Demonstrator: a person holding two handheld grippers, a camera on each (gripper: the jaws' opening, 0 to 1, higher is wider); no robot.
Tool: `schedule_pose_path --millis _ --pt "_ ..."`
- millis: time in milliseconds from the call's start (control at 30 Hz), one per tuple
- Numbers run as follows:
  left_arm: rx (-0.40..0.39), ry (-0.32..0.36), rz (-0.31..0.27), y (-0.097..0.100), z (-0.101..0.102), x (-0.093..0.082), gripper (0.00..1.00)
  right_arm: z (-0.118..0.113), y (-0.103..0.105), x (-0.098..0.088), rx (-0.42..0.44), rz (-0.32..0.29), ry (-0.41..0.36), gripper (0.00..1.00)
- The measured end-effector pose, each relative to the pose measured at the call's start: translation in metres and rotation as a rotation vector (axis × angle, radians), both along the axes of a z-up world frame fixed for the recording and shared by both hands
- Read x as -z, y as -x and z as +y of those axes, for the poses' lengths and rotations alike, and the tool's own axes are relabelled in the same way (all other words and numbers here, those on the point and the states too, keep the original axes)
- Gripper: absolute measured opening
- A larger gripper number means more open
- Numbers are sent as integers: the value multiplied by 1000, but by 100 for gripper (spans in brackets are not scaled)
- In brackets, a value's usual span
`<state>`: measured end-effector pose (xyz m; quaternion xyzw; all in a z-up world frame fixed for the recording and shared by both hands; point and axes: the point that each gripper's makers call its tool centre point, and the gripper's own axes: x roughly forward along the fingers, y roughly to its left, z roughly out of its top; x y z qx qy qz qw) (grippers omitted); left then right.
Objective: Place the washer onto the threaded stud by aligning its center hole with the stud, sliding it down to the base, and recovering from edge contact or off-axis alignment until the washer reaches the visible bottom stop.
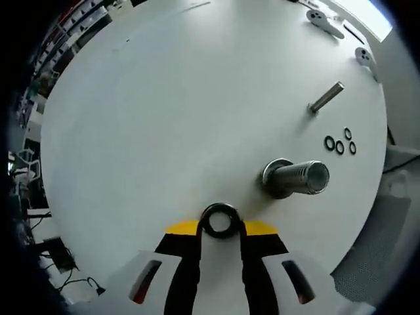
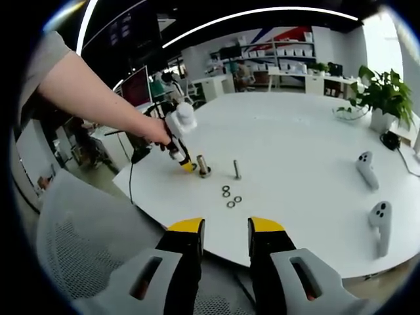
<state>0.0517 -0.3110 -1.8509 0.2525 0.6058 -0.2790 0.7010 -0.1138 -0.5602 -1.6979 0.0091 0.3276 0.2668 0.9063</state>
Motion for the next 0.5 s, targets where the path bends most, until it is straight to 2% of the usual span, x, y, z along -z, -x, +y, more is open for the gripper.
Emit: schedule_pose_path --millis 100,300,400,500 --pt "12 -11 16 4 0 -1 21 1 1 0 -4 1 0 29" --pt "103 -46 51 22 -6 0 21 1 0 0 -2 -1 -3 29" --pt "121 -47 59 31 -8 0 21 1 0 -1 -1 -5 -5 29" --pt "115 -34 52 31 -6 0 21 0 0 -2 0 -7 -7 29"
